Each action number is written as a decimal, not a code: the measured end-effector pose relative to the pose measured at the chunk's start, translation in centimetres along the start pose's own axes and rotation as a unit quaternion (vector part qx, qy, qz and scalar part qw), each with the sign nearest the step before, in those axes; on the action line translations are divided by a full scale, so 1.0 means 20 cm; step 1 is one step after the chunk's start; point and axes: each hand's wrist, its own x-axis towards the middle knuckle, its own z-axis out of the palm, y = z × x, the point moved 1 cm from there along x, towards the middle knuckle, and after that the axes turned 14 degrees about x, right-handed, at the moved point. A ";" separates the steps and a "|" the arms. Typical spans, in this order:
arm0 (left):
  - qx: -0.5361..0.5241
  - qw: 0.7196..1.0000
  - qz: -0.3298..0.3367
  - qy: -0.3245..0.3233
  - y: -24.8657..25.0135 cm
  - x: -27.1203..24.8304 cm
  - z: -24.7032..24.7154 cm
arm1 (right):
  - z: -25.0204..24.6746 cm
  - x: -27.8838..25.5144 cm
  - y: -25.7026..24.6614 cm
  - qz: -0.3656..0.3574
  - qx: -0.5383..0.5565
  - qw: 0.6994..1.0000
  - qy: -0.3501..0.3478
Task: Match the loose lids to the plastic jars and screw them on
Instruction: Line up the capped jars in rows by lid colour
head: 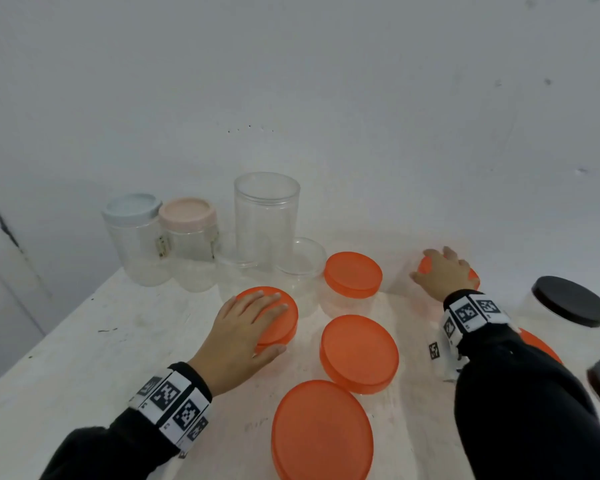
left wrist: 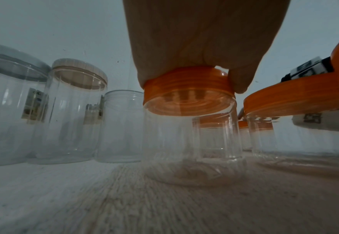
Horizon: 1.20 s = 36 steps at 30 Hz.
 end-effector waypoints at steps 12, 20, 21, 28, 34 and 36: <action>0.008 1.000 -0.004 0.001 -0.01 0.00 0.00 | 0.08 -0.14 -0.05 -0.086 0.023 0.996 -0.029; 0.010 1.000 -0.004 0.004 0.00 0.00 -0.01 | 0.08 -0.29 -0.10 -0.099 0.011 0.995 -0.016; 0.009 1.000 -0.005 0.005 0.00 0.00 -0.01 | 0.08 -0.29 -0.10 -0.099 0.005 0.995 -0.014; 0.004 1.000 -0.012 -0.011 0.00 0.00 0.00 | 0.09 -0.29 -0.08 -0.122 0.004 0.993 -0.004; -0.013 0.999 -0.016 -0.027 -0.01 0.01 -0.01 | 0.11 -0.31 -0.05 -0.183 0.046 0.982 0.012; -0.048 0.996 -0.048 -0.066 -0.02 0.03 -0.04 | 0.10 -0.39 -0.10 -0.289 0.111 0.950 0.037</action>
